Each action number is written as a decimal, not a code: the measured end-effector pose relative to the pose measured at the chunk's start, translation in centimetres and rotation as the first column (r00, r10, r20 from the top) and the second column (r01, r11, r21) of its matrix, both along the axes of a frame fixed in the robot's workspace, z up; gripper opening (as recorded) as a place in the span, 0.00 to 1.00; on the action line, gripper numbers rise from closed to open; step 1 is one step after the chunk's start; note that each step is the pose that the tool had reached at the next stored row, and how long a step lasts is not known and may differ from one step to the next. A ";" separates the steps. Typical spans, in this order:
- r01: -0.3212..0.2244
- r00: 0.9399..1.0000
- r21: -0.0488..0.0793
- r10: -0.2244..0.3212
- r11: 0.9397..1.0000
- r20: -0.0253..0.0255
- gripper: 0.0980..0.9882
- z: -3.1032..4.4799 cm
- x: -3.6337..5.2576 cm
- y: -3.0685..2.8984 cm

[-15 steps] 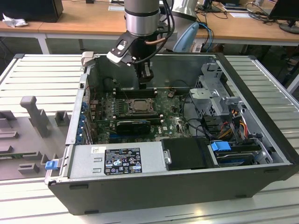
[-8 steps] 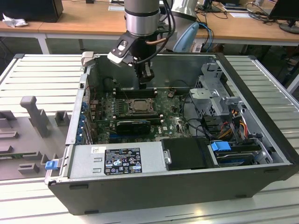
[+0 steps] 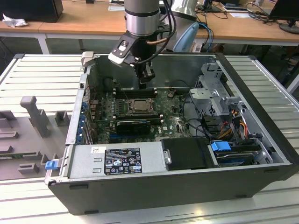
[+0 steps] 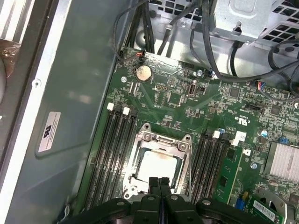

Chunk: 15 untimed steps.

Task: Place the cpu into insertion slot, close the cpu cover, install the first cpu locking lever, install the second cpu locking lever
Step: 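Install the first cpu locking lever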

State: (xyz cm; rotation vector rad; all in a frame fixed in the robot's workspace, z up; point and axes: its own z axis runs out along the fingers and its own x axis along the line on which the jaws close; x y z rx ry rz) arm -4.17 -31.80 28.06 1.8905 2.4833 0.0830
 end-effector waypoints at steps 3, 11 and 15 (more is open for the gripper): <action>-0.009 1.000 0.000 0.009 1.000 0.000 0.01 0.00 0.00 0.00; -0.031 1.000 0.000 0.031 1.000 0.000 0.01 0.00 0.00 0.00; -0.041 0.999 0.000 0.041 0.999 0.000 0.01 0.00 0.00 0.00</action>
